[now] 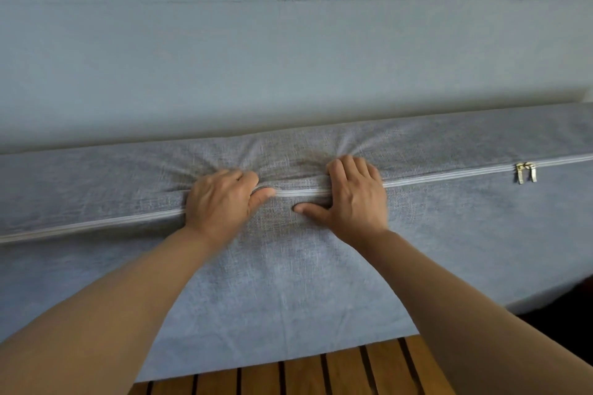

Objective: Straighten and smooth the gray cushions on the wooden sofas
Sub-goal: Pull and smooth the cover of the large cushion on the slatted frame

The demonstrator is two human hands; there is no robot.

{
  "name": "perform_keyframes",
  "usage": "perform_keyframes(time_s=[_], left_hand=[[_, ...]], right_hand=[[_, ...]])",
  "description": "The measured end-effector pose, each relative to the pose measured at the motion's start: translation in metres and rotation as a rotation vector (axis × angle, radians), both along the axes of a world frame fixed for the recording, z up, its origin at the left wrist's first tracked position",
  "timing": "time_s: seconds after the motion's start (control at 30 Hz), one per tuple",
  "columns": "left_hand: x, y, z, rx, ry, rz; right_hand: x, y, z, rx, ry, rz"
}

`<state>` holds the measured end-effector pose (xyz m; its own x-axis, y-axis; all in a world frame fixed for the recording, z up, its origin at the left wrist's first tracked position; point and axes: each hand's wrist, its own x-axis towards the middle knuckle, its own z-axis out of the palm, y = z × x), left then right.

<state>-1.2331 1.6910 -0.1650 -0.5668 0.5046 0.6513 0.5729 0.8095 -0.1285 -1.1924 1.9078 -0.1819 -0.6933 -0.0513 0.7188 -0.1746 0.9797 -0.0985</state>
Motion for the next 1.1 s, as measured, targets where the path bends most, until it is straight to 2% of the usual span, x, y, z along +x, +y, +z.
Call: perform_keyframes(time_s=[0.4, 0.6, 0.7, 0.8, 1.1], left_hand=[[0.087, -0.009, -0.006, 0.001, 0.038, -0.059], [0.113, -0.014, -0.008, 0.047, -0.025, -0.123], [0.122, -0.024, -0.005, -0.021, -0.043, -0.135], [0.131, -0.037, -0.001, -0.121, -0.061, 0.018], [0.122, -0.029, -0.018, -0.114, -0.100, 0.276]], right_hand=[[0.073, -0.004, -0.006, 0.049, 0.224, 0.131], [0.105, -0.007, -0.005, 0.053, 0.140, 0.114], [0.122, -0.008, -0.006, 0.024, 0.051, 0.078], [0.129, -0.008, -0.007, 0.040, 0.001, 0.053], [0.097, -0.010, -0.001, 0.029, -0.055, -0.034]])
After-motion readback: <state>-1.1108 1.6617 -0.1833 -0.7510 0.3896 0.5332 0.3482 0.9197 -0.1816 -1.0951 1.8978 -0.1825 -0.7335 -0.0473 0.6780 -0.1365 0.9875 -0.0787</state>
